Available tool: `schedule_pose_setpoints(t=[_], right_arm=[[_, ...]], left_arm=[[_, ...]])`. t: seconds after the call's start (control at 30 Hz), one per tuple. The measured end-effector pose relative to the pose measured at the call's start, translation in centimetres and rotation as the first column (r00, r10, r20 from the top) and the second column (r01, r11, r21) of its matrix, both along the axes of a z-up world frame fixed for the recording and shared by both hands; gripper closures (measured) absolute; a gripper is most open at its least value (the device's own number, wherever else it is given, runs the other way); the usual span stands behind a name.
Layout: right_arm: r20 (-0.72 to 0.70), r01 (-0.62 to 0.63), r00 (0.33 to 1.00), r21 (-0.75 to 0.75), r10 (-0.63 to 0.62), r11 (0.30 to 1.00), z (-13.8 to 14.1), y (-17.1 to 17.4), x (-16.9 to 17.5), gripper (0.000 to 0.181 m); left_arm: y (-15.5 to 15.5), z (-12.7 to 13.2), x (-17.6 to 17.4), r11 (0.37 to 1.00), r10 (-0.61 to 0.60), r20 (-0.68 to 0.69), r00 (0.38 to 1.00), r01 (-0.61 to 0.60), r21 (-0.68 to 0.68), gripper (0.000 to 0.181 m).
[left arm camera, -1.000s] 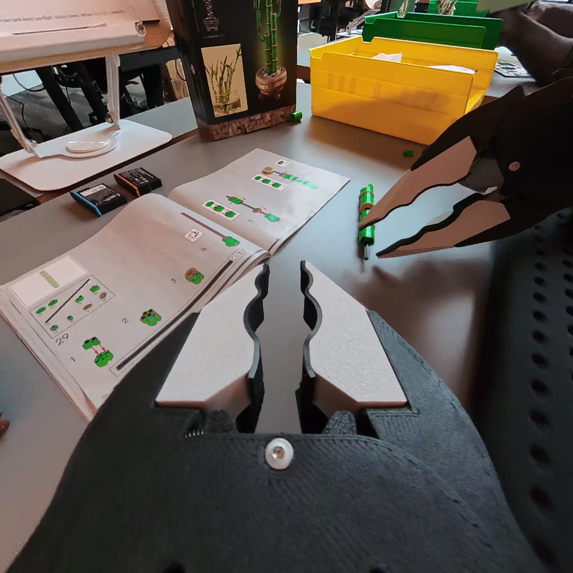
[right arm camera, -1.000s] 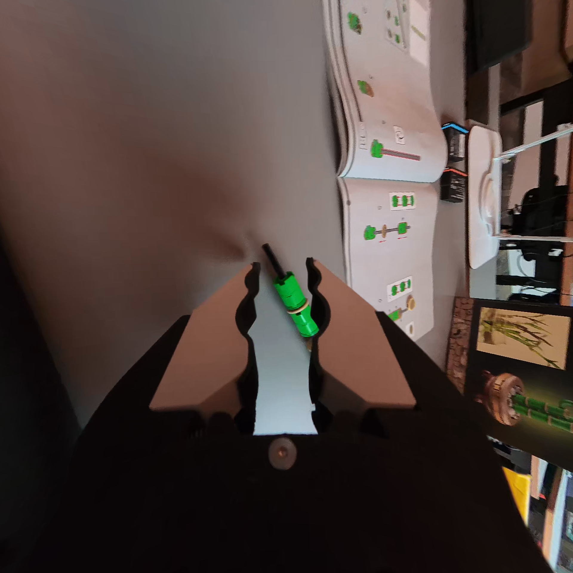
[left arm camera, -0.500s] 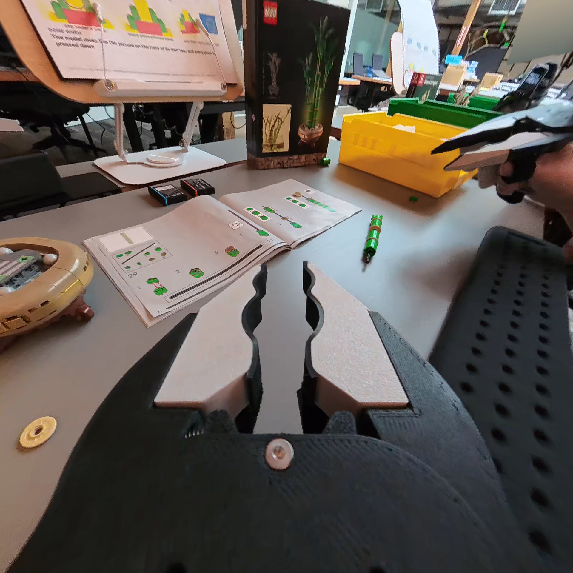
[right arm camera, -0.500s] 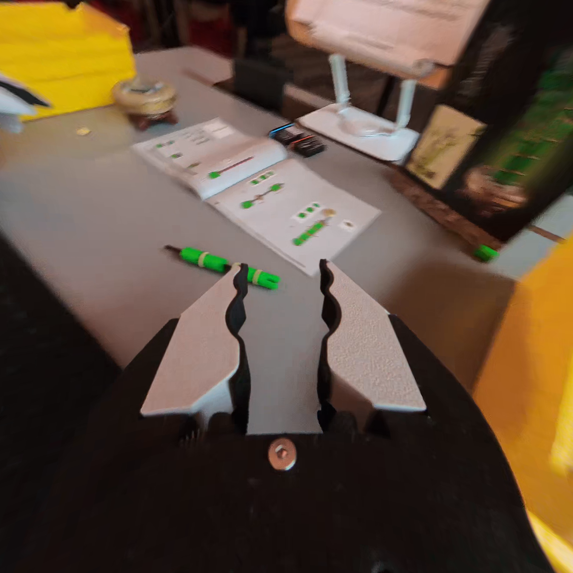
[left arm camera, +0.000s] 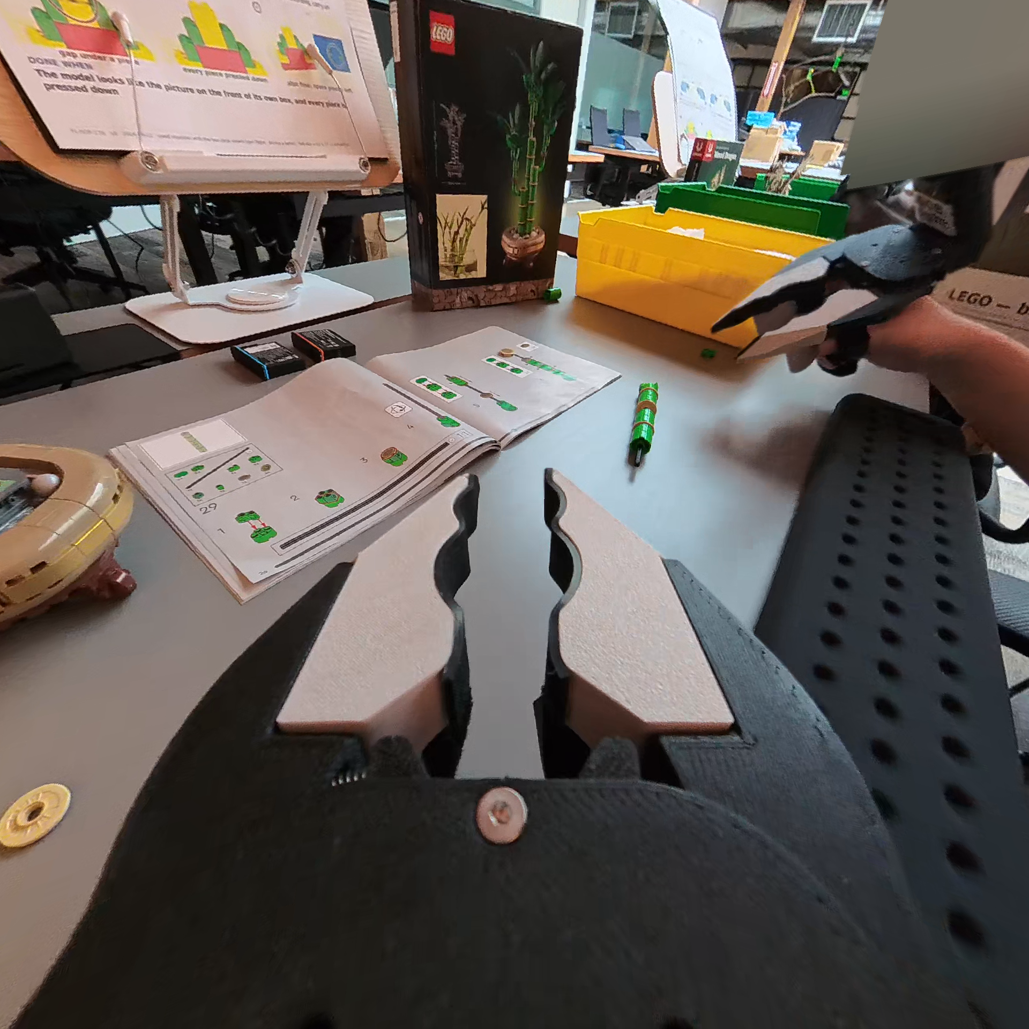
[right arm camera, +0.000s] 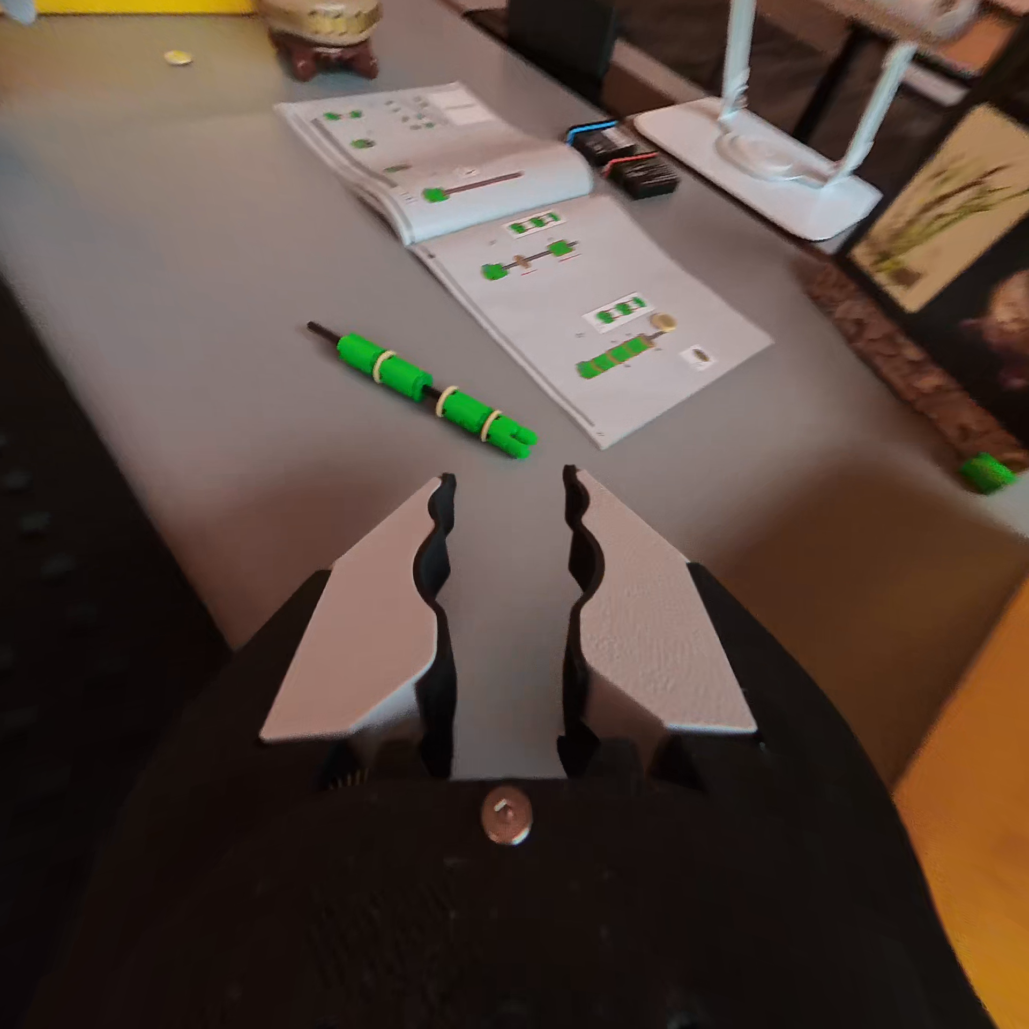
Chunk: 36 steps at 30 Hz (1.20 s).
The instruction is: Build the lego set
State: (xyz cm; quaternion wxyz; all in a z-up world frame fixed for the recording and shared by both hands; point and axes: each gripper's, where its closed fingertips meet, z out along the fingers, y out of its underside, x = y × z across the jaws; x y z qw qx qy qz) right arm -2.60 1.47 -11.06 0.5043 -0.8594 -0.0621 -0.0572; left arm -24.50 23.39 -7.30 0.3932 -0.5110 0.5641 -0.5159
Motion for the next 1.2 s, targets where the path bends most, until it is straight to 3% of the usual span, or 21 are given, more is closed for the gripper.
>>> schedule_pose_setpoints(t=[0.13, 0.27, 0.57, 0.83, 0.9, 1.03, 1.2], right_arm=[[-0.005, -0.071, 0.997, -0.086, 0.071, 0.994, -2.0, 1.7, 0.5, 0.147], [-0.147, -0.128, 0.982, -0.082, 0.115, 0.988, -2.4, 3.2, 0.5, 0.152], [-0.204, -0.141, 0.973, -0.175, 0.104, 0.974, -4.8, 3.9, 0.3, 0.158], [-0.197, -0.176, 0.970, -0.174, 0.140, 0.969, -4.4, 3.5, -1.3, 0.165], [-0.173, -0.136, 0.979, -0.149, 0.109, 0.979, -3.6, 2.8, -0.8, 0.163], [0.030, 0.058, 0.998, -0.088, -0.056, 0.994, -0.5, -1.0, 2.3, 0.161], [0.164, 0.334, 0.931, -0.018, -0.327, 0.942, 4.0, -8.0, 7.3, 0.159]], left_arm=[[-0.3, -1.1, 0.4, 0.999, -0.012, -0.050, 0.999, 0.014, 0.038, 0.160], [-0.9, -1.9, 0.6, 0.997, -0.036, -0.089, 0.995, 0.042, 0.067, 0.160], [-1.5, -2.0, 0.6, 0.994, -0.049, -0.091, 0.995, 0.058, 0.094, 0.160], [-0.8, -1.3, 0.2, 0.997, -0.013, -0.059, 0.998, 0.018, 0.077, 0.161], [-0.8, -1.5, 0.2, 0.997, -0.010, -0.063, 0.998, 0.015, 0.078, 0.161], [-0.8, -1.7, 0.2, 0.997, -0.008, -0.075, 0.997, 0.014, 0.080, 0.161], [-0.8, -1.7, 0.4, 0.995, -0.009, -0.081, 0.997, 0.017, 0.096, 0.160]])
